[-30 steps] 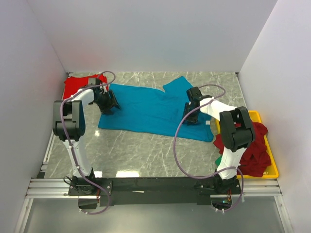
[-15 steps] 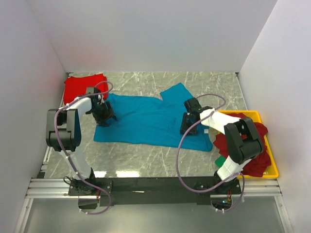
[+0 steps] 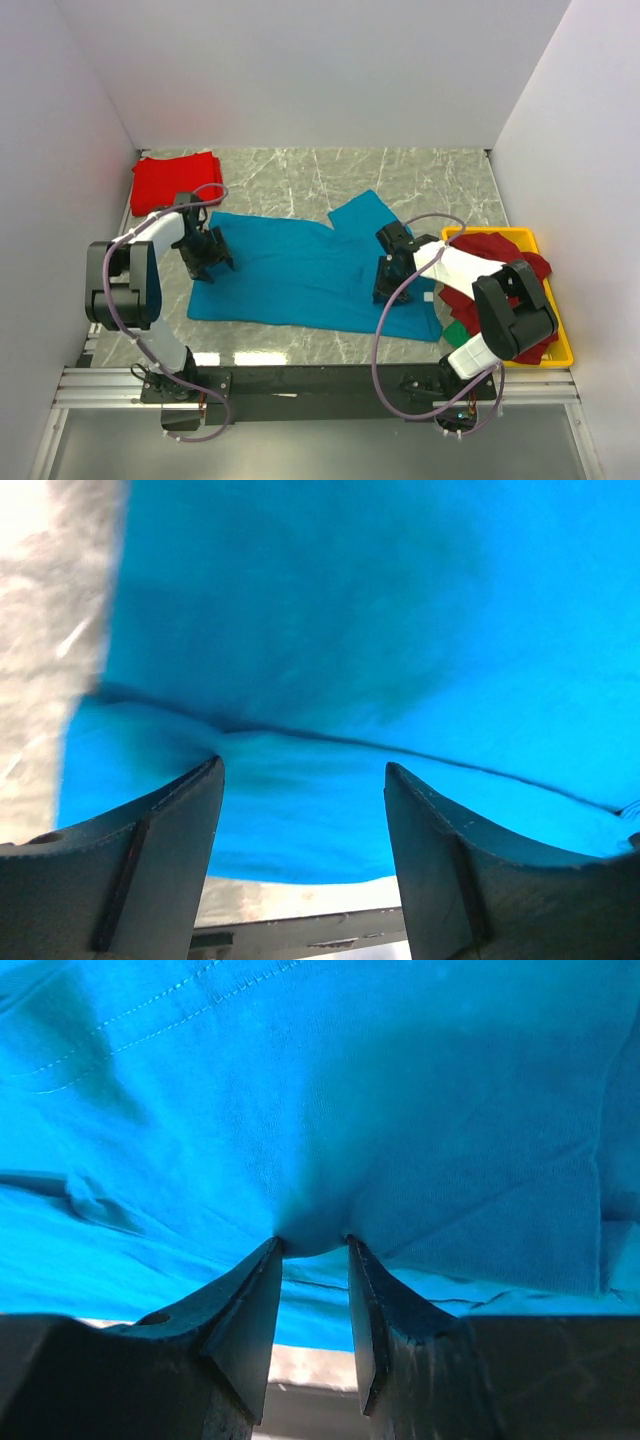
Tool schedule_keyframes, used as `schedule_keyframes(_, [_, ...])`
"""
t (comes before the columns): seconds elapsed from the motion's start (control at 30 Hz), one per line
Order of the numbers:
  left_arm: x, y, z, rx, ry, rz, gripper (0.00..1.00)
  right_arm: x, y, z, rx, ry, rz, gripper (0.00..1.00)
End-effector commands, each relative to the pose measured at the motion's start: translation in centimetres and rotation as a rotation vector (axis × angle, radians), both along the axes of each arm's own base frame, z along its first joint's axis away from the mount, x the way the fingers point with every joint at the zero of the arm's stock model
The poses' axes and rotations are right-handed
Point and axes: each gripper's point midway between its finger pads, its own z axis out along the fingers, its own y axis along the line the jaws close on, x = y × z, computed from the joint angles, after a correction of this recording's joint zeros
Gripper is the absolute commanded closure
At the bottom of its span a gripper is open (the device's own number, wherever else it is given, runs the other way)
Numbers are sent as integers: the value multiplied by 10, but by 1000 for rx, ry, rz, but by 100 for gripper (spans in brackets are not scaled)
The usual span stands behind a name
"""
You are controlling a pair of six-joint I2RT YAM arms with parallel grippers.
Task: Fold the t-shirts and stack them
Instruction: Fold the tshirt
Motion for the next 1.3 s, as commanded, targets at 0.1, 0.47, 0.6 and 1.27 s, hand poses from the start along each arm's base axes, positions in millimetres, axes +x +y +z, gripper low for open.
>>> schedule_keyframes(0.1, [35,4,54,27,-148,-4,28,-10,-16,35,-96,35,30,59])
schedule_keyframes(0.47, [93,-14,51,-80,-216,-36,28,67,13,44,-102,-72,80,59])
schedule_keyframes(0.6, [92,-18,38,-103,-198,-49,28,74,16,28,-108,-58,83,59])
schedule_keyframes(1.27, [13,8,-21,44,-41,-28,27,2,-7,-33,-120,82,38,60])
